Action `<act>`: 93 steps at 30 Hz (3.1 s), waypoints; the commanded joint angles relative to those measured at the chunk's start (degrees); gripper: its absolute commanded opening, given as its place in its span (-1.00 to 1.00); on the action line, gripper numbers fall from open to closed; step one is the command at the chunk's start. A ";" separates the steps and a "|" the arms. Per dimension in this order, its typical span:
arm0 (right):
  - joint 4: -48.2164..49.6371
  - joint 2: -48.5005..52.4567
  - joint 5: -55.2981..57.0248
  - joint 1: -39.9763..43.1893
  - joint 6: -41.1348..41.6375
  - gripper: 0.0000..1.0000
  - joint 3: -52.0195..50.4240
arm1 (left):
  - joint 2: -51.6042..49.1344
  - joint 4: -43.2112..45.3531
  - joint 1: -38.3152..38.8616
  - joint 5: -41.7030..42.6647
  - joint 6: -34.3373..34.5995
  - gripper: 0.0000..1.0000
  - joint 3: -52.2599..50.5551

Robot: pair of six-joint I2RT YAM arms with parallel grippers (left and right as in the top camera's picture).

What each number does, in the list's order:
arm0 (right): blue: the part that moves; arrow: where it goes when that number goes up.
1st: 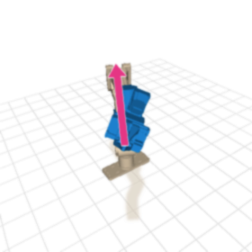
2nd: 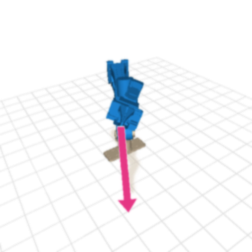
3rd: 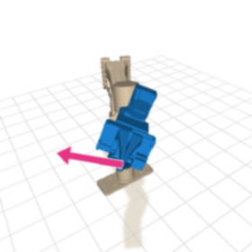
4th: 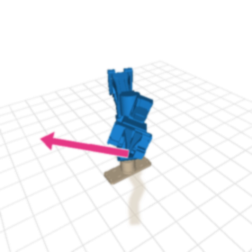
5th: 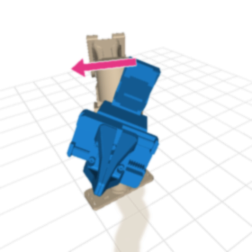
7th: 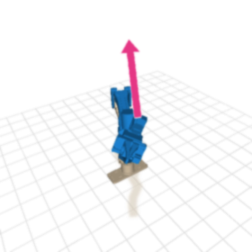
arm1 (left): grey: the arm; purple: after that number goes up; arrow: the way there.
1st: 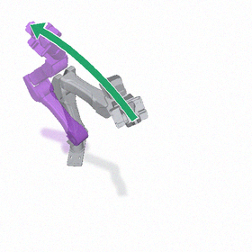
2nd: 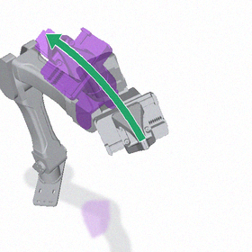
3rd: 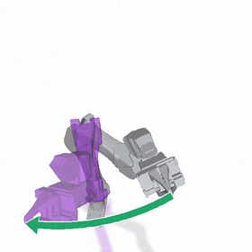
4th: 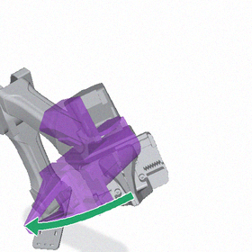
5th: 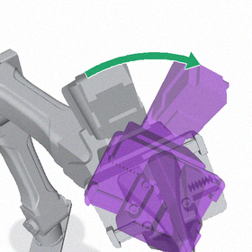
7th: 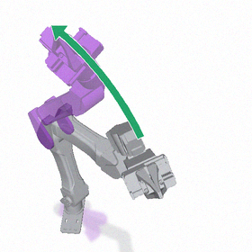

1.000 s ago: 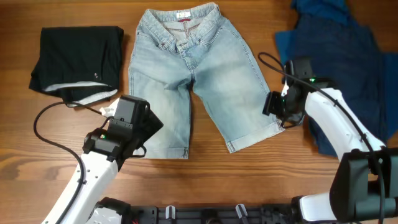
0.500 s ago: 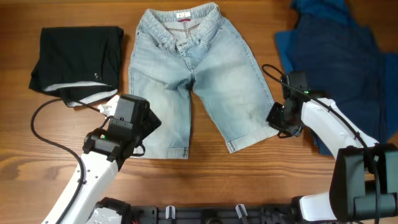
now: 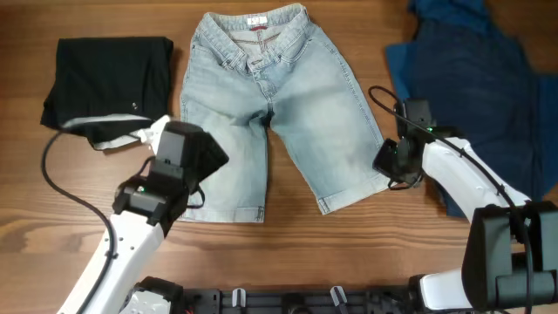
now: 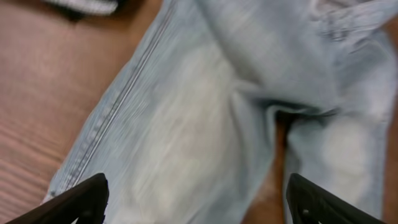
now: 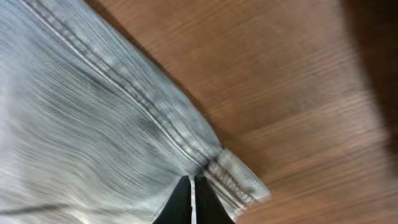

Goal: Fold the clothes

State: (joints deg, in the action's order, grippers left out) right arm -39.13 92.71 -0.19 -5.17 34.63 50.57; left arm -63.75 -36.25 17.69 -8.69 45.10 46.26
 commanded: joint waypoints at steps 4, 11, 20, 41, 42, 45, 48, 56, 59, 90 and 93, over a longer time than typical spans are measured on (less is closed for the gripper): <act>3.93 1.11 -7.89 -0.13 -7.69 -0.91 -0.44 | 0.37 1.55 -2.34 1.18 -12.11 0.99 14.21; 4.17 10.64 -11.61 -0.09 -11.89 -0.91 -0.44 | -0.15 6.95 -2.78 1.11 -22.47 1.00 15.85; 20.96 20.61 -7.82 3.06 -7.54 -0.91 2.05 | -9.11 10.27 -4.70 1.14 -22.45 1.00 15.85; -11.80 20.22 -15.45 8.17 -27.65 0.47 44.81 | -38.99 16.98 -9.46 14.67 -40.37 0.94 40.70; -14.53 18.86 -15.54 7.56 -28.68 0.52 46.95 | -43.63 12.04 -8.46 14.64 -43.67 0.94 48.09; -16.31 16.94 -15.54 6.69 -28.65 0.58 47.15 | -51.56 6.38 -6.03 13.66 -49.13 0.94 59.25; -18.25 16.90 -15.56 6.51 -28.59 0.59 47.15 | -56.22 6.56 -3.74 10.05 -52.96 0.94 62.53; -19.28 16.90 -15.52 6.51 -28.59 0.61 47.12 | -66.86 6.67 -0.39 8.17 -58.45 0.91 62.51; -19.47 16.90 -15.54 6.51 -28.61 0.61 47.08 | -69.40 7.28 0.22 6.12 -61.64 0.90 62.51; -18.78 16.92 -15.32 6.51 -28.68 0.61 46.82 | -69.94 25.03 -0.44 -9.38 -41.35 -0.92 65.94; -18.75 16.92 -15.32 6.51 -28.68 0.61 46.82 | -69.94 28.20 -0.79 -11.47 -41.40 -0.92 65.94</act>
State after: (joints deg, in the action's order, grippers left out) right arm -57.87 110.39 -14.98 1.39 7.18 96.75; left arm -136.94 -10.85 17.78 -17.12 2.09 110.32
